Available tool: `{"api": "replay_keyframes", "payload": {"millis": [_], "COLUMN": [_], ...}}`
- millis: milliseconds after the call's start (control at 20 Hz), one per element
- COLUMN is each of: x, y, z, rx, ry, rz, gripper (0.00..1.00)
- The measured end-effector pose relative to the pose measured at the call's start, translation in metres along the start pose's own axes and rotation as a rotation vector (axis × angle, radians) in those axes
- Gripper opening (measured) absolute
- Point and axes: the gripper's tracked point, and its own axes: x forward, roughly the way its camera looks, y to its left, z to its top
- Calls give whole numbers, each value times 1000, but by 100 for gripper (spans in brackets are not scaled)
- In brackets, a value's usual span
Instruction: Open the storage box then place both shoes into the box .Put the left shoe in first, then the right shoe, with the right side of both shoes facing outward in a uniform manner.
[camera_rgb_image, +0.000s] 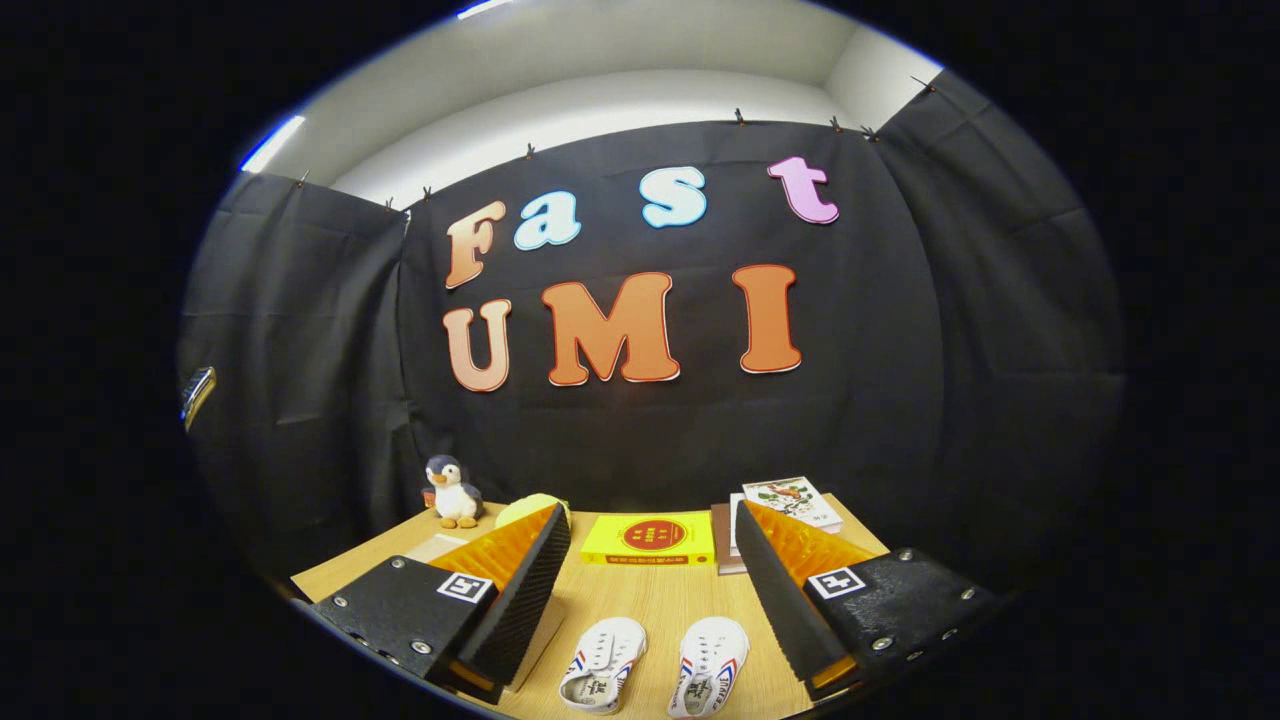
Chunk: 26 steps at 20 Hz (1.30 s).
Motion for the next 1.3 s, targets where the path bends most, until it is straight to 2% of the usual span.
{"api": "replay_keyframes", "payload": {"millis": [350,500,800,1050,1300], "x": [7,12,20,24,18], "y": [-5,5,42,75,118], "z": [-17,-34,-94,-151,-182], "rx": [8,51,287,416,616], "ry": [52,99,301,475,619], "rz": [22,74,231,342,484], "gripper": [99,99,98,98,98]}}
